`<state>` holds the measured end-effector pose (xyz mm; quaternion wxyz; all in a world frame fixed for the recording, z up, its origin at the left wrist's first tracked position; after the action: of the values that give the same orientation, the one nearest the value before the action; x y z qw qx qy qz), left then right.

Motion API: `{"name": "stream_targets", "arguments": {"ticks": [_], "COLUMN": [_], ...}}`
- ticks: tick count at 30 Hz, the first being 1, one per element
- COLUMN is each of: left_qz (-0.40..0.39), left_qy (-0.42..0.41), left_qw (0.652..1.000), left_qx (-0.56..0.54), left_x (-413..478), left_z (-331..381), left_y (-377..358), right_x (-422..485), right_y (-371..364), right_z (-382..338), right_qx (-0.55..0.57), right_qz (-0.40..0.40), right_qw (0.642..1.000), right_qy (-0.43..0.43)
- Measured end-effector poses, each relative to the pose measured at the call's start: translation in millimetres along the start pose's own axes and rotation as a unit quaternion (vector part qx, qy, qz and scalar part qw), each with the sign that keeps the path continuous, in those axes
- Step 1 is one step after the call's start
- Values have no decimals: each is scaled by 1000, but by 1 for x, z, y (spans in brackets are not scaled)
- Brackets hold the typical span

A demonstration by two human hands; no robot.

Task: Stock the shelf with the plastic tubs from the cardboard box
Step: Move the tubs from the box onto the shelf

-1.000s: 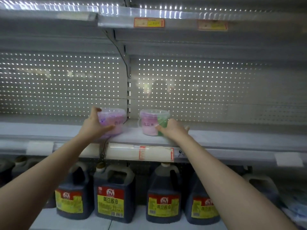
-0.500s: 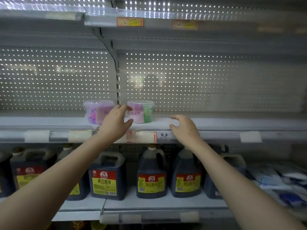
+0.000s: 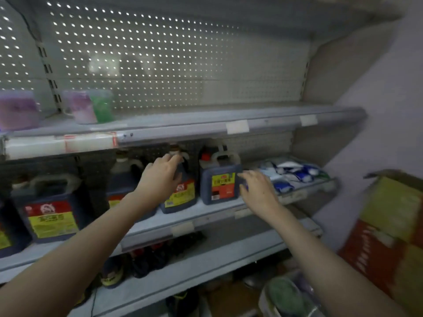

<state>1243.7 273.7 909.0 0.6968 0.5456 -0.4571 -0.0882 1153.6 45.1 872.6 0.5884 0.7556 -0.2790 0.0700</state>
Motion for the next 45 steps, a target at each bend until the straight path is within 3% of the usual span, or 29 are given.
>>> {"name": "stream_targets", "arguments": {"ticks": [12,23,32,38,42,45], "left_qz": [-177,-306,-402,-488,-477,-466], "left_qy": [-122,-234,-303,-285,-294,-228], "left_qw": [975,914,841,797,794,802], "left_qx": [-60,-128,-199,-213,-233,-295], "left_x": [11,30,1,-28,-39,-36], "left_z": [134,246,307,341,358,367], "left_y": [-161,-301,-404,-461,-485,-504], "right_x": [-128,-199,-267,-305,-320,-324], "right_y": [-21,-66,-128,-166,-190,-207], "right_z": [187,289,331,343,349,352], "right_qx": [-38,-73,-3,59,84,98], "right_qz": [-56,-109,-89,-103,-87,-75], "right_qw": [980,914,832,745,709,688], "right_qy": [-186,-383,-548,-657,-695,-715]}}
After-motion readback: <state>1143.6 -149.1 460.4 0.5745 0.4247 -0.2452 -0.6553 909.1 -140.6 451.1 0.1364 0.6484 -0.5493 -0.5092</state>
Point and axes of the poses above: each hand's wrist, its own x-axis towards the middle knuckle, its own y-axis out of the back of the hand, z = x × y, the point moved 2 cm from there along x, towards the middle knuckle, and after that the axes turned 9 degrees about -y, right-handed, at the moved point
